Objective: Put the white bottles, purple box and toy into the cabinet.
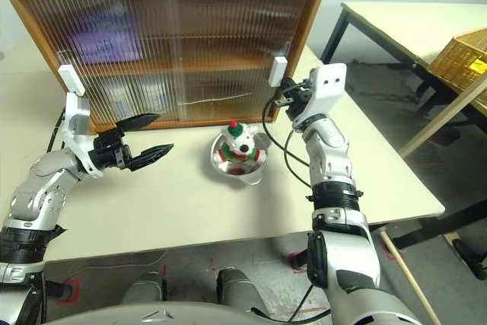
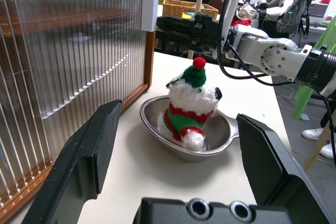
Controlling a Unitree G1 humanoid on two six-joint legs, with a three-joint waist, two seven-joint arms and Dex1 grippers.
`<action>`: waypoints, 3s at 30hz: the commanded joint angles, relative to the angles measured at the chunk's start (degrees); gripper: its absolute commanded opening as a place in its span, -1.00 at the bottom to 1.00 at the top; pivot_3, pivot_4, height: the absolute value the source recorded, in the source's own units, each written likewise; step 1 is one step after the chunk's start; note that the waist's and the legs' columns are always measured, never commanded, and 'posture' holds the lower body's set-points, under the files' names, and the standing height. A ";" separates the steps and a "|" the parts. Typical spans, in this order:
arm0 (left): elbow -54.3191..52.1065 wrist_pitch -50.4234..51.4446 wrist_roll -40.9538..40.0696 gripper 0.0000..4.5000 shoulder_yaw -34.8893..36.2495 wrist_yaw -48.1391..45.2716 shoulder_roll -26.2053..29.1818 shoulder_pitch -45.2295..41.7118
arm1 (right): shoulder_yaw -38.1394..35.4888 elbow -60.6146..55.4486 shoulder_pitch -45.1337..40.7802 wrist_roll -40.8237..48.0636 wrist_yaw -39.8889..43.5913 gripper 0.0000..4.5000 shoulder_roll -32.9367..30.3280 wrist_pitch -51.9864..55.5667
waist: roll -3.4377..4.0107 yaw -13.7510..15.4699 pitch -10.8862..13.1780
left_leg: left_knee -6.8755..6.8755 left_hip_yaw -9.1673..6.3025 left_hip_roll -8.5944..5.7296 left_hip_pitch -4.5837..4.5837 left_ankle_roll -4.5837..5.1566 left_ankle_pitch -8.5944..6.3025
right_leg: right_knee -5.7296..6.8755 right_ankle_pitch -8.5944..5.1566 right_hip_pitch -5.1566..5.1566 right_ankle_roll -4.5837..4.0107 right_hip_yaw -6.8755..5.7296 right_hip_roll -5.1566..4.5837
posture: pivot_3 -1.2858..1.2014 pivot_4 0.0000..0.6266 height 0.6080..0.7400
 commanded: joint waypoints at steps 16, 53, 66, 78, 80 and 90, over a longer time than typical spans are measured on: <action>-1.10 -0.13 0.93 1.00 -1.01 0.30 -0.40 0.62 | 3.08 -10.74 2.41 0.23 0.53 -0.98 3.93 5.98 | 0.04 0.07 -0.03 | 0.00 0.00 -0.01 0.02 0.02 0.01 | 0.01 0.02 -0.01 -0.03 -0.04 0.04 | 0.09 -0.78 1.00; -0.52 -1.26 1.69 1.00 -1.36 0.34 -1.43 1.16 | 5.82 -33.14 5.25 3.50 -1.36 -0.98 4.73 27.91 | 0.04 0.29 -0.03 | 0.18 0.06 -0.10 0.02 0.06 0.04 | 0.06 0.09 0.00 -0.10 -0.19 0.25 | 0.09 -0.78 1.00; -0.89 -2.18 2.08 1.00 -1.65 0.91 -2.32 1.85 | 5.68 -17.85 -2.04 1.52 2.02 -0.98 -0.84 26.72 | 0.06 0.51 -0.04 | 0.44 0.08 -0.12 0.00 0.06 0.04 | 0.09 0.23 0.04 0.05 -0.16 0.32 | 0.11 -0.81 1.00; -1.01 -2.76 2.52 1.00 -1.61 1.28 -2.59 2.49 | 7.93 -13.14 -6.55 -0.14 3.38 -0.98 0.48 25.39 | 0.08 0.92 -0.06 | 0.44 0.08 -0.11 0.00 0.06 0.04 | 0.09 0.26 -0.01 0.02 -0.17 0.37 | 0.12 -0.81 1.00; -0.97 -2.82 2.55 1.00 -1.61 1.24 -2.61 2.54 | 8.38 -14.90 -6.38 0.14 3.21 -0.98 1.40 26.56 | 0.08 0.89 -0.06 | 0.44 0.07 -0.11 0.00 0.06 0.04 | 0.09 0.28 -0.01 0.02 -0.18 0.39 | 0.12 -0.81 1.00; -1.20 -2.88 2.56 1.00 -1.78 1.34 -2.80 2.84 | 11.25 -21.71 -5.75 0.41 1.55 -0.98 7.66 31.80 | 0.08 0.84 -0.06 | 0.44 0.04 -0.10 0.01 0.06 0.04 | 0.09 0.33 -0.06 -0.01 -0.16 0.46 | 0.12 -0.79 1.00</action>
